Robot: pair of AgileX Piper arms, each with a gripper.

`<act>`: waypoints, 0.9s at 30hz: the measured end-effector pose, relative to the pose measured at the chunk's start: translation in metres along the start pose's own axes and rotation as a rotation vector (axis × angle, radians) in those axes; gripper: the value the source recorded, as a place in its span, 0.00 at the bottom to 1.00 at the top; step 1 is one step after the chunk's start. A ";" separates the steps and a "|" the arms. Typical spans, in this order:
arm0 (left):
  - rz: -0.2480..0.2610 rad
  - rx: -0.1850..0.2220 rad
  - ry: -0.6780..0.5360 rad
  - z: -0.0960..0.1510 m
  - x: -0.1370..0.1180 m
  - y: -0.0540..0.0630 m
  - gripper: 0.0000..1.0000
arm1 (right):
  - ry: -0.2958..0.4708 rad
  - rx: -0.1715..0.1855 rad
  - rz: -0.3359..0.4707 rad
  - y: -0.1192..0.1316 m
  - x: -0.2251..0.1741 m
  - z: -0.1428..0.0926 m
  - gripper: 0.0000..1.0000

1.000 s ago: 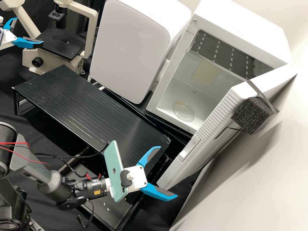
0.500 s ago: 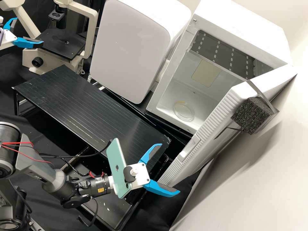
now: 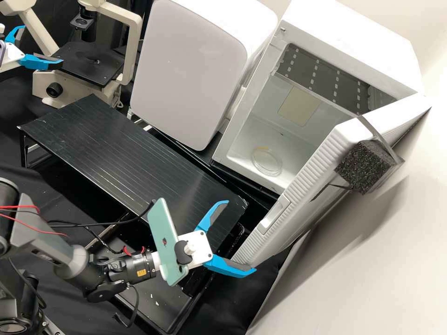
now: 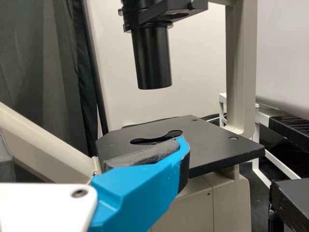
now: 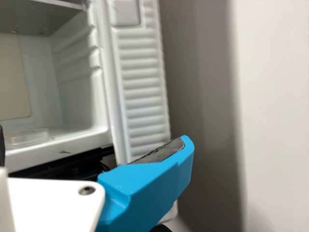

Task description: Close the incubator door

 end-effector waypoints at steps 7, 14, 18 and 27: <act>0.000 0.000 0.000 0.000 0.000 0.000 1.00 | 0.046 0.049 -0.007 0.001 -0.014 -0.012 1.00; 0.000 0.000 0.000 0.000 0.000 0.000 1.00 | 0.079 0.049 0.002 0.002 -0.030 -0.021 1.00; 0.000 0.000 0.000 0.000 0.000 0.000 1.00 | 0.053 0.037 0.035 0.006 -0.037 -0.017 1.00; 0.000 0.000 0.000 0.000 0.000 0.000 1.00 | -0.041 0.027 0.053 0.012 -0.013 0.007 1.00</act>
